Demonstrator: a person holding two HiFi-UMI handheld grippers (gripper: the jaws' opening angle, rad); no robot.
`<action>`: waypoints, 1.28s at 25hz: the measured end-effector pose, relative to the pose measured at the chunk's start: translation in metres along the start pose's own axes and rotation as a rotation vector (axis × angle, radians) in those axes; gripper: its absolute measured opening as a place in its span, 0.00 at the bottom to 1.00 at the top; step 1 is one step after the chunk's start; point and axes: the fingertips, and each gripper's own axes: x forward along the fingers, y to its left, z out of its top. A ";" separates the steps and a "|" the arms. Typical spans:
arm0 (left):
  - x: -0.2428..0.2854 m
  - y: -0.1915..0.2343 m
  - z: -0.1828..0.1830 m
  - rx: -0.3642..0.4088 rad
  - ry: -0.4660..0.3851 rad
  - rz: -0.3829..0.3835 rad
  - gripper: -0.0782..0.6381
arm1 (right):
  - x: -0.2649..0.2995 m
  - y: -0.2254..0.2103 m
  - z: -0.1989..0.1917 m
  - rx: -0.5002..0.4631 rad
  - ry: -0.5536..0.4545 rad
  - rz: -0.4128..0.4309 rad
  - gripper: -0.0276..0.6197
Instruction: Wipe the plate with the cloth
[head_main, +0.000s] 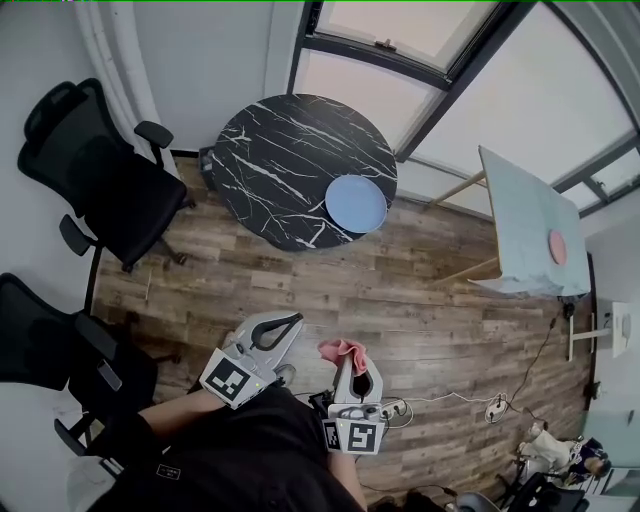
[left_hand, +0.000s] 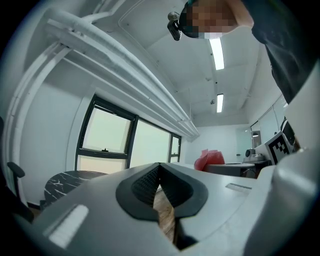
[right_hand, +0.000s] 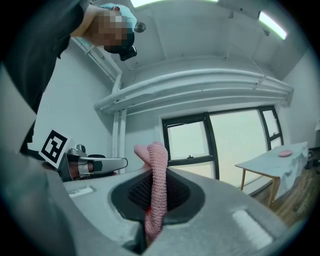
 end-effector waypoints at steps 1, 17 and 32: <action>0.002 -0.004 -0.002 0.000 0.003 0.003 0.10 | -0.002 -0.003 -0.001 0.003 -0.001 0.006 0.06; 0.020 -0.044 -0.030 0.008 0.077 0.066 0.11 | -0.022 -0.056 -0.018 0.061 0.012 0.071 0.06; 0.112 0.066 -0.029 -0.030 0.099 0.032 0.11 | 0.109 -0.085 -0.030 0.008 0.052 0.037 0.06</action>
